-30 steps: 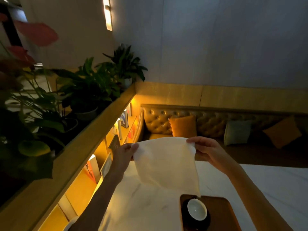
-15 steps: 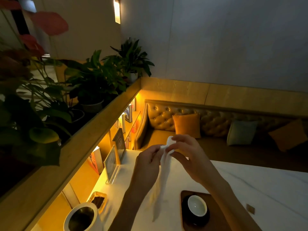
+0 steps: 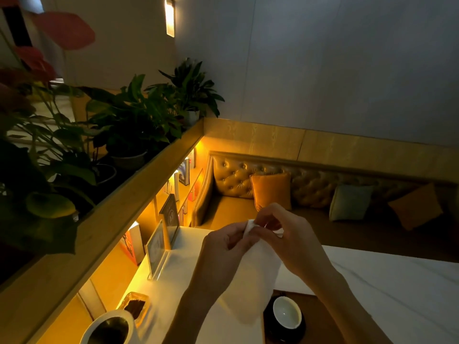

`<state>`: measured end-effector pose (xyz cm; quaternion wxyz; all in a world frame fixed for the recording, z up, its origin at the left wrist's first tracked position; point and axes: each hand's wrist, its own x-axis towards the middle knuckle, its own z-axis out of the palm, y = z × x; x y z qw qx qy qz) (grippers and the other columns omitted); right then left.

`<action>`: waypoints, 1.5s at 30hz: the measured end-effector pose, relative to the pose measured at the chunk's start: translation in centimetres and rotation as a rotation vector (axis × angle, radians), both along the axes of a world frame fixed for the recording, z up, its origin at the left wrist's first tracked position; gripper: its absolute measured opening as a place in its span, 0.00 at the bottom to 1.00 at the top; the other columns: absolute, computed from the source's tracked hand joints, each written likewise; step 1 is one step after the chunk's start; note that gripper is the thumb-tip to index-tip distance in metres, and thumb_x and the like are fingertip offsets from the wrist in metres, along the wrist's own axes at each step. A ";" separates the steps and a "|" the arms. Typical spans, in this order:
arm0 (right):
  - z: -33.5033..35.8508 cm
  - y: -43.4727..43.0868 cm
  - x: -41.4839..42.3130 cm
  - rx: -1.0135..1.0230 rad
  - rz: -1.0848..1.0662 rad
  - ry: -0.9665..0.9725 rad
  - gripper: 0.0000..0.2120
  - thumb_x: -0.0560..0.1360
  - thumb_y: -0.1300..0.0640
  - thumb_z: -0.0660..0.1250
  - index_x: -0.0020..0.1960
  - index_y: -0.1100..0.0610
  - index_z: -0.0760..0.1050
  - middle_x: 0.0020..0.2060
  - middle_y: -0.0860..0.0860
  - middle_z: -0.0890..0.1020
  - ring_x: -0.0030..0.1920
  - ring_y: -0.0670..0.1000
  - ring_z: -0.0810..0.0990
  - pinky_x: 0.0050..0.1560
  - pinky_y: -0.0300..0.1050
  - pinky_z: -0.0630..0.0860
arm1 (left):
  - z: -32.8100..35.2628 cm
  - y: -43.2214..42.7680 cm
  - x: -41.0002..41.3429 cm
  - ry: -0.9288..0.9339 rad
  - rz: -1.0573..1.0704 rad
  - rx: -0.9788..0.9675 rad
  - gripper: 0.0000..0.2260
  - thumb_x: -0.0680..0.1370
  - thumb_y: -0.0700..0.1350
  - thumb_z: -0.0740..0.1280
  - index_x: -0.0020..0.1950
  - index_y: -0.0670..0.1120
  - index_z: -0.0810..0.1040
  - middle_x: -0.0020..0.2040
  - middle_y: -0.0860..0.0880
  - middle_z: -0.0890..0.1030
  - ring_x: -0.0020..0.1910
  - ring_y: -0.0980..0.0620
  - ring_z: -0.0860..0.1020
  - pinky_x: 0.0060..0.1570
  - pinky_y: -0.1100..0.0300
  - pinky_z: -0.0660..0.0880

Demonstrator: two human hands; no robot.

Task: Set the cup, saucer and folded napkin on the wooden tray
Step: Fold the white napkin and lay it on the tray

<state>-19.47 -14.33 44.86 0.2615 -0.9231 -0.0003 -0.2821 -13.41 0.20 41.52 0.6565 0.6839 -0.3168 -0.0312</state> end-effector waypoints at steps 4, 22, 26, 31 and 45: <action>-0.2 0.2 0.8 0.021 0.031 0.044 0.09 0.71 0.42 0.65 0.48 0.45 0.74 0.46 0.40 0.79 0.48 0.43 0.78 0.47 0.46 0.81 | -0.4 1.2 0.6 0.023 0.072 -0.004 0.12 0.76 0.46 0.70 0.50 0.65 0.80 0.43 0.71 0.82 0.48 0.68 0.81 0.44 0.79 0.73; -2.1 -0.4 0.6 0.213 0.067 0.052 0.20 0.71 0.37 0.65 0.61 0.34 0.69 0.59 0.37 0.74 0.60 0.38 0.73 0.54 0.36 0.76 | -1.2 3.3 1.8 -0.043 0.153 0.115 0.11 0.76 0.46 0.70 0.46 0.65 0.77 0.42 0.69 0.79 0.45 0.69 0.79 0.41 0.77 0.73; -1.2 1.2 0.9 0.164 0.189 0.053 0.12 0.70 0.33 0.62 0.52 0.34 0.74 0.52 0.37 0.79 0.55 0.41 0.77 0.53 0.41 0.78 | -1.3 2.3 1.0 -0.120 0.135 0.131 0.08 0.75 0.54 0.69 0.47 0.66 0.73 0.37 0.71 0.78 0.44 0.77 0.77 0.40 0.82 0.70; -1.4 1.5 1.3 0.197 0.147 0.069 0.06 0.73 0.48 0.67 0.45 0.36 0.73 0.43 0.37 0.79 0.48 0.39 0.79 0.46 0.34 0.76 | -1.9 2.6 1.1 -0.113 0.087 0.161 0.11 0.76 0.53 0.69 0.49 0.68 0.70 0.37 0.73 0.80 0.45 0.70 0.81 0.39 0.78 0.75; -2.1 -0.3 -0.2 0.315 0.144 0.068 0.09 0.68 0.41 0.65 0.47 0.40 0.75 0.45 0.42 0.80 0.46 0.44 0.80 0.40 0.45 0.83 | -3.8 3.7 1.0 0.019 -0.078 0.414 0.07 0.76 0.51 0.70 0.53 0.55 0.83 0.46 0.61 0.82 0.47 0.59 0.82 0.48 0.65 0.76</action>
